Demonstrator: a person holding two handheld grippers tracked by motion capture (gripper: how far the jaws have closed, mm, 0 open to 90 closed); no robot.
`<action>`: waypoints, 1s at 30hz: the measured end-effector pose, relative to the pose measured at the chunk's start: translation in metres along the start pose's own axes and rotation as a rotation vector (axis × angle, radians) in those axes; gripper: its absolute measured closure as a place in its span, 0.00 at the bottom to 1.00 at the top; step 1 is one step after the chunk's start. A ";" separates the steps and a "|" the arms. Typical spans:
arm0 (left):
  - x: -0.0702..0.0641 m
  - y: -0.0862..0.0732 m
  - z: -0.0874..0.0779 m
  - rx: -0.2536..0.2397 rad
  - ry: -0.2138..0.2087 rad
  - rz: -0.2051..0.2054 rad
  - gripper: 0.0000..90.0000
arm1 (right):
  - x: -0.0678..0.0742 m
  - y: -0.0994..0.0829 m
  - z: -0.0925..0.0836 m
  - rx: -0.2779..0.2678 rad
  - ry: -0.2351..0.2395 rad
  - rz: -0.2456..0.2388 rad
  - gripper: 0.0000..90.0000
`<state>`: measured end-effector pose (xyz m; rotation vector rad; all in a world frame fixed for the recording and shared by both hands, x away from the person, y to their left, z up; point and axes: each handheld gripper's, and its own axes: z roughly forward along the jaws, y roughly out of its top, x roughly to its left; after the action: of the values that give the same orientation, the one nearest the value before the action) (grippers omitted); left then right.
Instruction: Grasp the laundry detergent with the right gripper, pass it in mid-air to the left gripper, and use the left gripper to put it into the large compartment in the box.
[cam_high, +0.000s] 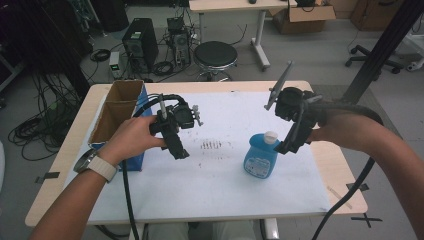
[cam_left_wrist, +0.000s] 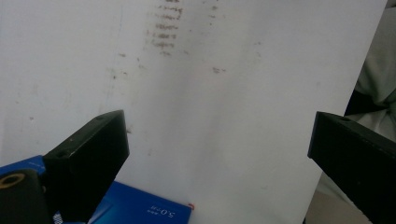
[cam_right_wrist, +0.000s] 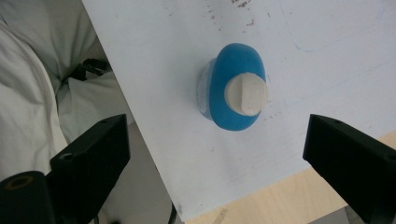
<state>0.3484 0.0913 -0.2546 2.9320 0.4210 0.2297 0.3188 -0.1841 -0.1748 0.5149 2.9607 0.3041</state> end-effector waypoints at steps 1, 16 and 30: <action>0.000 0.000 0.000 0.000 -0.001 -0.002 0.06 | -0.002 -0.002 0.000 -0.002 -0.001 0.006 0.08; 0.000 0.001 0.000 -0.002 0.003 0.000 0.06 | -0.015 -0.021 0.011 -0.004 0.014 0.081 0.08; -0.001 0.000 0.000 0.001 0.000 -0.001 0.06 | -0.018 -0.032 0.030 -0.013 0.034 0.116 0.08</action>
<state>0.3479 0.0907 -0.2548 2.9329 0.4231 0.2298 0.3301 -0.2149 -0.2095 0.6887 2.9645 0.3463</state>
